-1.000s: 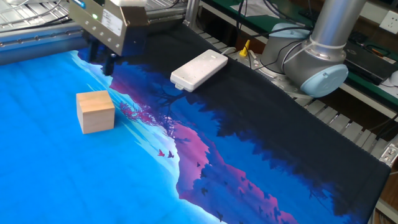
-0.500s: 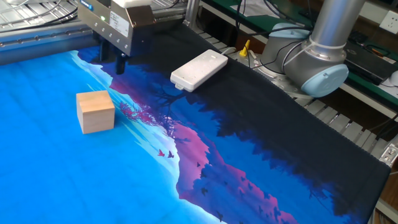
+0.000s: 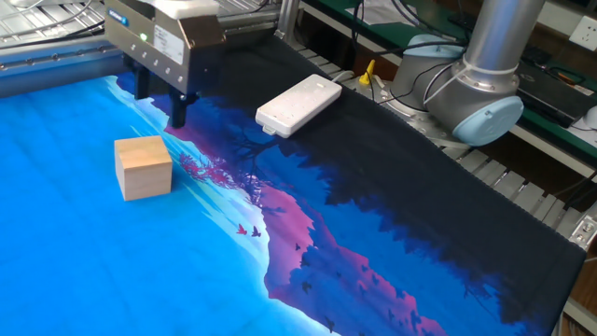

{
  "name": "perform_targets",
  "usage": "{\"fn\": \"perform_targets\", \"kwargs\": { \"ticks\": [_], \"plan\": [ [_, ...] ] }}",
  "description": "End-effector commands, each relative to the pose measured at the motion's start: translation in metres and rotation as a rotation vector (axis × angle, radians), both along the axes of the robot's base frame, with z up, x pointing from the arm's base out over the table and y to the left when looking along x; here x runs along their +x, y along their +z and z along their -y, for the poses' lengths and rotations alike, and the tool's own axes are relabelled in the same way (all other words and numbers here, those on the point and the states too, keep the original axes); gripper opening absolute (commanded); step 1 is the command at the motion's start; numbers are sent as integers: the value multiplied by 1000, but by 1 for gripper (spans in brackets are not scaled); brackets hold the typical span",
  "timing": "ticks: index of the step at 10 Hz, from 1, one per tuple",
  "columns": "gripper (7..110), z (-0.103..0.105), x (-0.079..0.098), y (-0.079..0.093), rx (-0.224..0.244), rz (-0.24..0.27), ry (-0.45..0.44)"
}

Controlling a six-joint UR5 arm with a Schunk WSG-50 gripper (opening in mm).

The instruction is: Pick up the small block on the left and move it to the right

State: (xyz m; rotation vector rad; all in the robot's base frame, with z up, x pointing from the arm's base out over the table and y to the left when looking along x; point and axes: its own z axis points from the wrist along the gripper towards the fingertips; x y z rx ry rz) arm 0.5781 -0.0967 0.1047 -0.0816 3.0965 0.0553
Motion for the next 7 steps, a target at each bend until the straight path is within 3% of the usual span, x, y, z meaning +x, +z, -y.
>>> {"fn": "perform_targets", "kwargs": {
  "ticks": [1,3,5,7],
  "plan": [
    [66,0,10,-1,7,20,-21],
    [66,8,17,-3,-22,38,-76],
    [66,2,21,-3,2,38,-162],
    [66,-13,18,2,57,3,-310]
  ]
}}
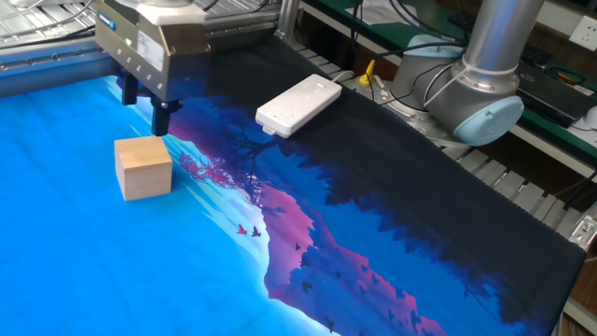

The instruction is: Pick up the small block on the left and move it to the right

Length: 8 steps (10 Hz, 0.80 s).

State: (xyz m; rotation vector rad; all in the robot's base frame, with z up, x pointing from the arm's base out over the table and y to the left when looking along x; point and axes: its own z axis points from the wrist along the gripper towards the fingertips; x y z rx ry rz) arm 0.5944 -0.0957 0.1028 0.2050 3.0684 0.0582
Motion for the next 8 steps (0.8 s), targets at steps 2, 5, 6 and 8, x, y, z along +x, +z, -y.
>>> {"fn": "perform_targets", "kwargs": {
  "ticks": [2,5,6,8],
  "plan": [
    [66,-10,10,11,47,-7,-240],
    [44,-6,17,10,26,7,-231],
    [44,-5,18,5,21,8,-219],
    [44,-4,23,-3,32,48,-165]
  ]
}}
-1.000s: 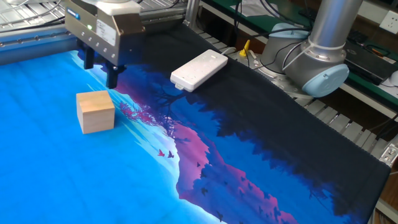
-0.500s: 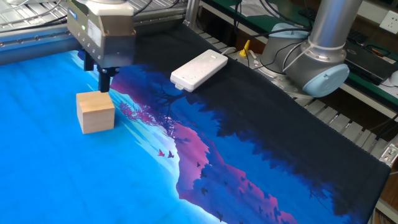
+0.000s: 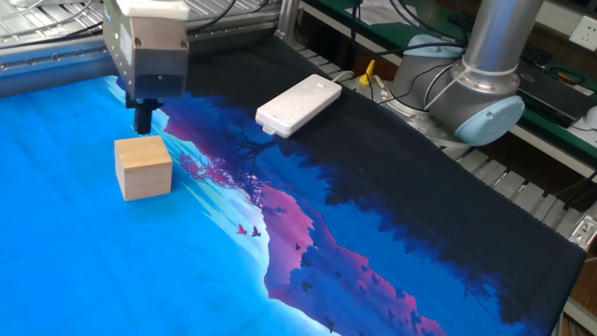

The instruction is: Pick up the small block on the left and move it to the right

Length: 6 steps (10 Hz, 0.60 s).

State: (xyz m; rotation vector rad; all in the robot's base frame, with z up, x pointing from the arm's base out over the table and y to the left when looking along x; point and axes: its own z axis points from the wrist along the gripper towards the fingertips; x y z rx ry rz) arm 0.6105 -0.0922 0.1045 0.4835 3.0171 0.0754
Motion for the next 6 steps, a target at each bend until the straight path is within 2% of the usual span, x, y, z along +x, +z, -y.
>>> {"fn": "perform_targets", "kwargs": {
  "ticks": [1,3,5,6],
  "plan": [
    [66,-3,9,-8,24,59,57],
    [66,2,10,-16,16,93,97],
    [66,8,9,-18,-10,91,121],
    [88,10,8,-20,-17,93,125]
  ]
}}
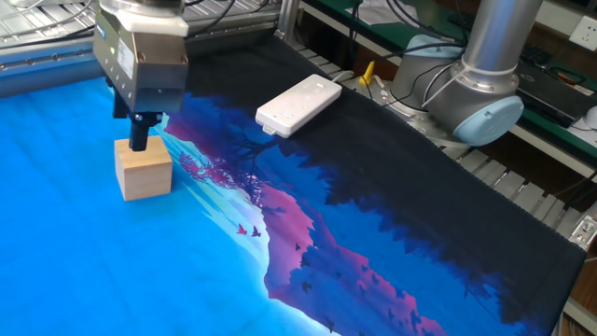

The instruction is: Pick up the small block on the left and move it to the right

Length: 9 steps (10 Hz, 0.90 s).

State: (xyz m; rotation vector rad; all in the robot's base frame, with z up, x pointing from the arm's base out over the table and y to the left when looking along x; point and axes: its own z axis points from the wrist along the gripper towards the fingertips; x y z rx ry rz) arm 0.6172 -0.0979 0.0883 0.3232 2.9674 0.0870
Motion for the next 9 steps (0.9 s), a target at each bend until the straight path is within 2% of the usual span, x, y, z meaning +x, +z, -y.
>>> {"fn": "perform_targets", "kwargs": {
  "ticks": [1,2,3,9],
  "plan": [
    [88,9,-1,-5,-25,21,28],
    [88,12,-2,-6,-32,25,34],
    [66,13,-1,-9,-35,36,38],
    [66,10,8,-22,-34,75,52]
  ]
}}
